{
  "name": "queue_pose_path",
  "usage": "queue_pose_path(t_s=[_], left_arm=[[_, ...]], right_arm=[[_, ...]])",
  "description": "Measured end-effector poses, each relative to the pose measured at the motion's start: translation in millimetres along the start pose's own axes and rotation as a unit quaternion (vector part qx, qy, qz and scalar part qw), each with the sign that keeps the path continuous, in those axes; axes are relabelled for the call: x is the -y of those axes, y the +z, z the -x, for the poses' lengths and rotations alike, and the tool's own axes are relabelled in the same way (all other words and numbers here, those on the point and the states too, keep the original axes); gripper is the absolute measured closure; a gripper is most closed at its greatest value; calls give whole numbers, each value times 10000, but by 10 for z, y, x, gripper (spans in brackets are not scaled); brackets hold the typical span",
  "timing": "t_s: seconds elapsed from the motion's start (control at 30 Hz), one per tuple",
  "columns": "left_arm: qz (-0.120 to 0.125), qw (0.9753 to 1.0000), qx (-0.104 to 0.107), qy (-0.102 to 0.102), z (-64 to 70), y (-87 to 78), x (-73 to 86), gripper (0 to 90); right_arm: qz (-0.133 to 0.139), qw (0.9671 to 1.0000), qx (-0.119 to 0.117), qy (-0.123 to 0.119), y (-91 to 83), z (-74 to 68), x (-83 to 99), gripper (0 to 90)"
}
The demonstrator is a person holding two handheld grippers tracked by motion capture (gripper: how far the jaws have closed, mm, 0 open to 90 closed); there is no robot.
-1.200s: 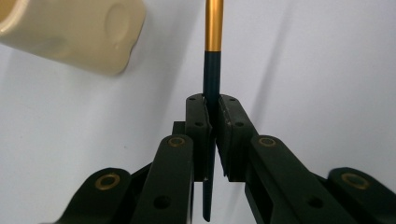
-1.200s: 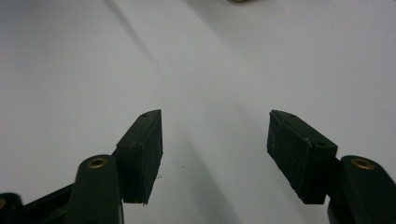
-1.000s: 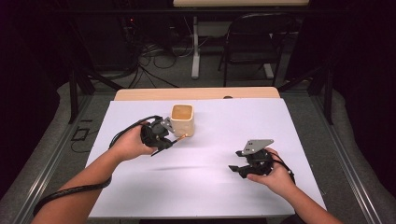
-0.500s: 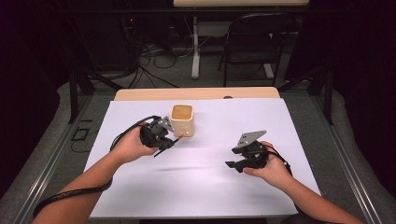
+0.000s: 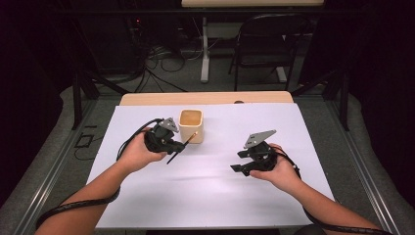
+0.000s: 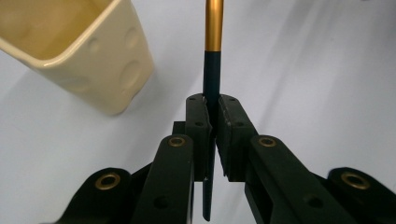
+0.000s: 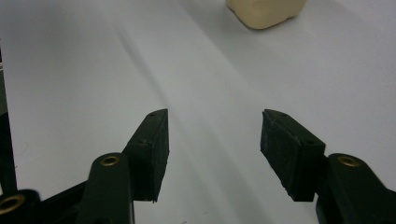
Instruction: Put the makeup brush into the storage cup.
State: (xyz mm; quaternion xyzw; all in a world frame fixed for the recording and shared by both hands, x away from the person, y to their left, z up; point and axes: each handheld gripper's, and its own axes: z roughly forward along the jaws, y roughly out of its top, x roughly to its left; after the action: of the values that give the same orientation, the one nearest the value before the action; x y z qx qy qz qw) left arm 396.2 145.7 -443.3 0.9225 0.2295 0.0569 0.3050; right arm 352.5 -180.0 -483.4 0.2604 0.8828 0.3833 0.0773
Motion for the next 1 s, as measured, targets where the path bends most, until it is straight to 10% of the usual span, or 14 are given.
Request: queue_pose_path(t_s=[0.53,1.0], left_arm=[[717,9946,149,-730,-22,5,-6,834],[1128,9887,156,-972,-7,-5,-21,834]], right_arm=[[143,9997,-132,116,65,-14,-62,425],[400,9986,-278,187,72,-28,-133,448]])
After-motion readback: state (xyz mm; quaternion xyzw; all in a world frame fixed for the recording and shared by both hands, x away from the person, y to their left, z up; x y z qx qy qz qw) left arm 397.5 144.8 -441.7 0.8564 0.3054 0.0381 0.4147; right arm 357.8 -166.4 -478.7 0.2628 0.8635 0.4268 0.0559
